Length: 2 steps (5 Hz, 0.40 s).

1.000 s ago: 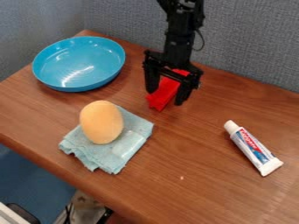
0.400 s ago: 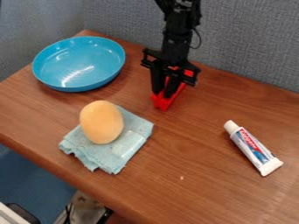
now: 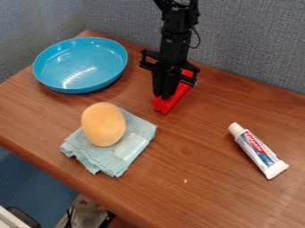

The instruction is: Put the red object on the blue plate

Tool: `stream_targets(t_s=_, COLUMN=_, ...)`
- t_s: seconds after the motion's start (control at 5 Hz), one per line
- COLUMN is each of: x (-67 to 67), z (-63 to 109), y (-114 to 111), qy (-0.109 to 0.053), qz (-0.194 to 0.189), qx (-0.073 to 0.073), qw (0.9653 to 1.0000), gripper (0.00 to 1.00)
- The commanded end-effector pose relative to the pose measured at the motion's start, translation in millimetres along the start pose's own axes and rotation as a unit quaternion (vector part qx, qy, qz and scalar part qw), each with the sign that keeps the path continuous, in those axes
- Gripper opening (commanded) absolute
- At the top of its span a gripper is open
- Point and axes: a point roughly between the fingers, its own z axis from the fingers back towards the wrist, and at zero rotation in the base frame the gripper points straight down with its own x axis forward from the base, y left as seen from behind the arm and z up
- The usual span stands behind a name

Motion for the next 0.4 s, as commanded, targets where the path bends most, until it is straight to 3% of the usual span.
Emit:
stream_targets(t_s=0.0, x=-0.6, z=52.1, y=9.8, qy=-0.066, qz=0.008, qx=-0.003, qw=0.9978, gripper=0.0)
stream_targets(t_s=0.2, x=0.8, z=84.4, y=17.3, qy=-0.096, qz=0.013, qx=-0.01, qw=0.9952, gripper=0.0)
